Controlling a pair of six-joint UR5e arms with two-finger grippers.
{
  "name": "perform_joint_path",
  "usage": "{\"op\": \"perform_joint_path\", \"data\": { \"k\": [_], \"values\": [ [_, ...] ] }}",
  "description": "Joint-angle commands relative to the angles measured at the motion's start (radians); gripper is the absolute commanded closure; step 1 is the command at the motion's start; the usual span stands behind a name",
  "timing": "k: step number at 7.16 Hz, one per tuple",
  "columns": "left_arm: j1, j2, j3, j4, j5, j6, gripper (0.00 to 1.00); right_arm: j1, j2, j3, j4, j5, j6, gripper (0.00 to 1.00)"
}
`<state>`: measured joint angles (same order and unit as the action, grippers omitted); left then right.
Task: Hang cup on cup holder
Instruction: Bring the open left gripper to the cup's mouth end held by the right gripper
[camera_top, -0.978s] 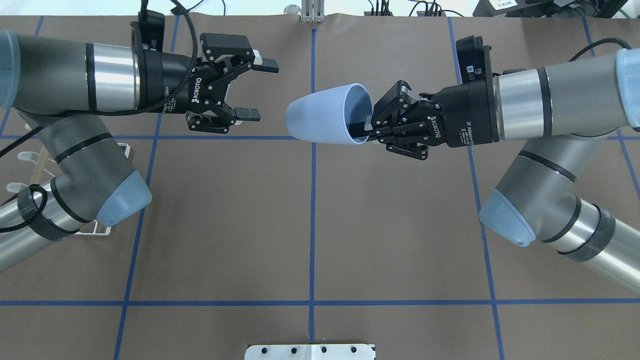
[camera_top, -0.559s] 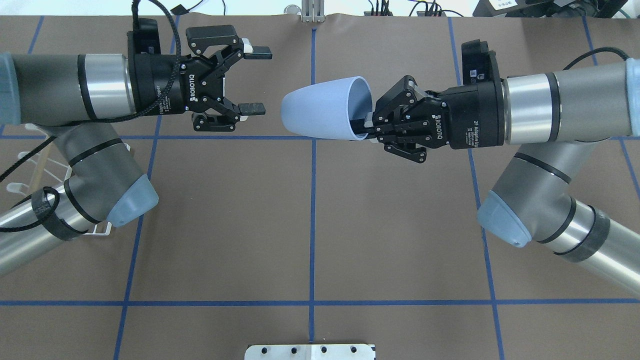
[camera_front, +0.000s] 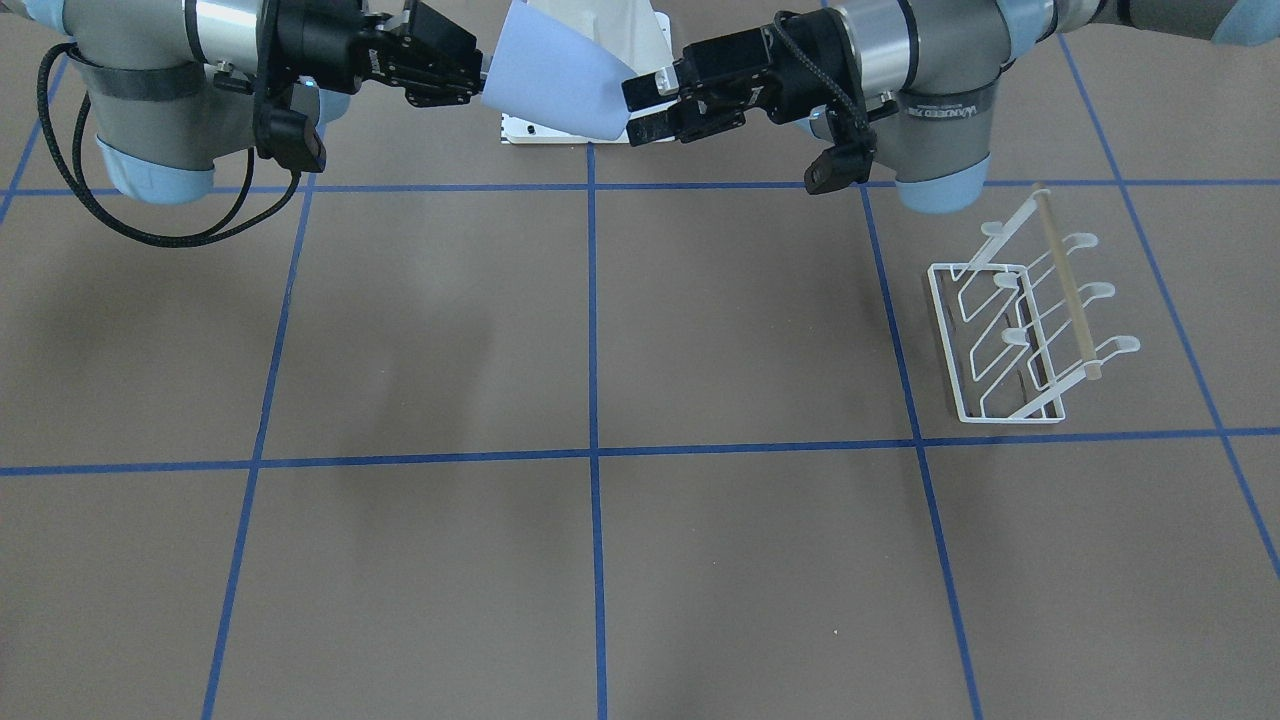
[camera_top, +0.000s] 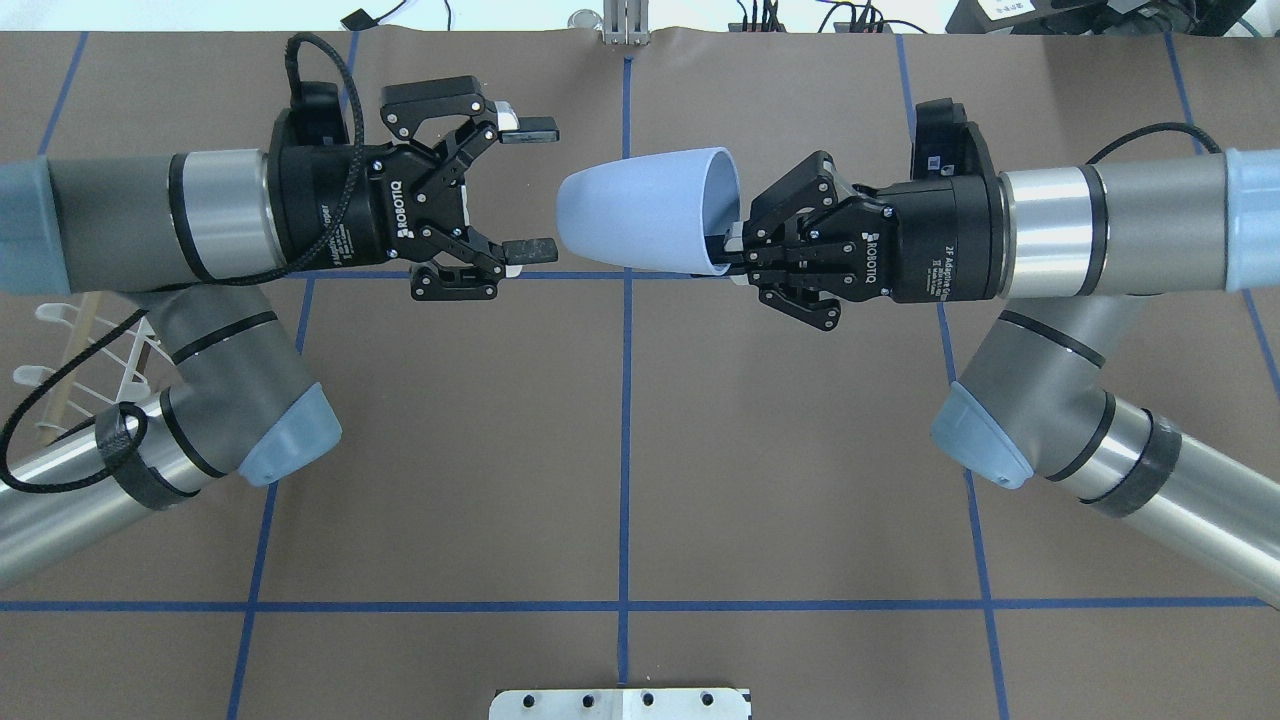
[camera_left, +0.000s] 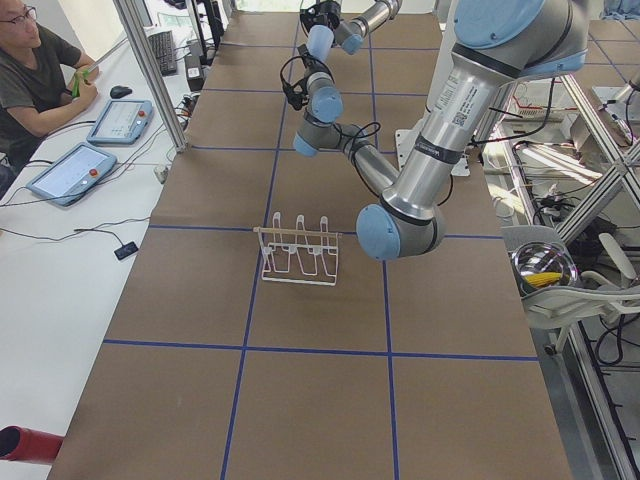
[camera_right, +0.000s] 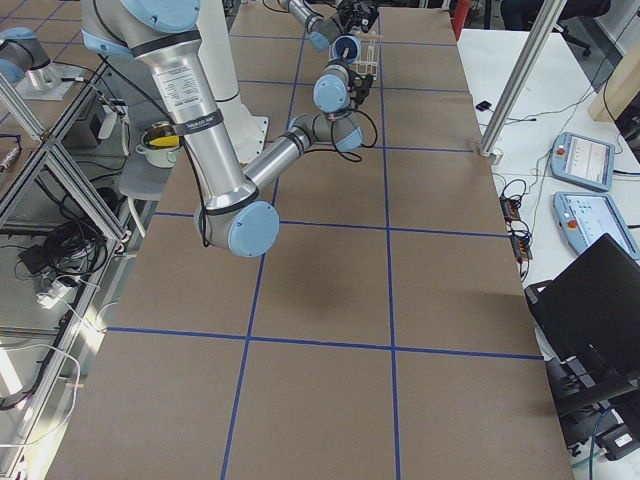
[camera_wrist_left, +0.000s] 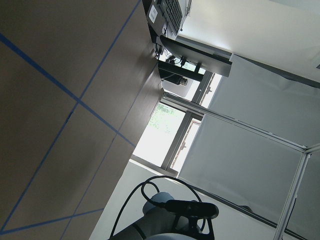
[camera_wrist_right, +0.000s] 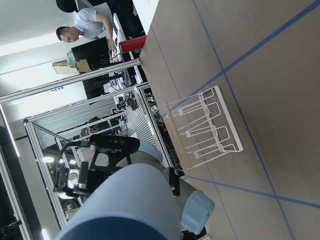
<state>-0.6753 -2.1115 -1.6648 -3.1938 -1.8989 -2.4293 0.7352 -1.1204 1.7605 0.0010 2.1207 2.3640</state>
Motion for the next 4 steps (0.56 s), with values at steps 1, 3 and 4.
{"op": "perform_joint_path", "data": {
  "k": [1, 3, 4],
  "values": [
    [0.017, -0.001, 0.0, -0.059, 0.014, -0.043, 0.03, -0.016, 0.005, -0.021, 0.086, -0.001, 0.041, 1.0],
    [0.017, -0.002, -0.001, -0.096, 0.015, -0.083, 0.03, -0.025, 0.001, -0.09, 0.236, 0.001, 0.081, 1.0],
    [0.019, -0.004, -0.003, -0.1, 0.015, -0.086, 0.03, -0.025, 0.002, -0.105, 0.272, 0.001, 0.095, 1.0]
  ]
}}
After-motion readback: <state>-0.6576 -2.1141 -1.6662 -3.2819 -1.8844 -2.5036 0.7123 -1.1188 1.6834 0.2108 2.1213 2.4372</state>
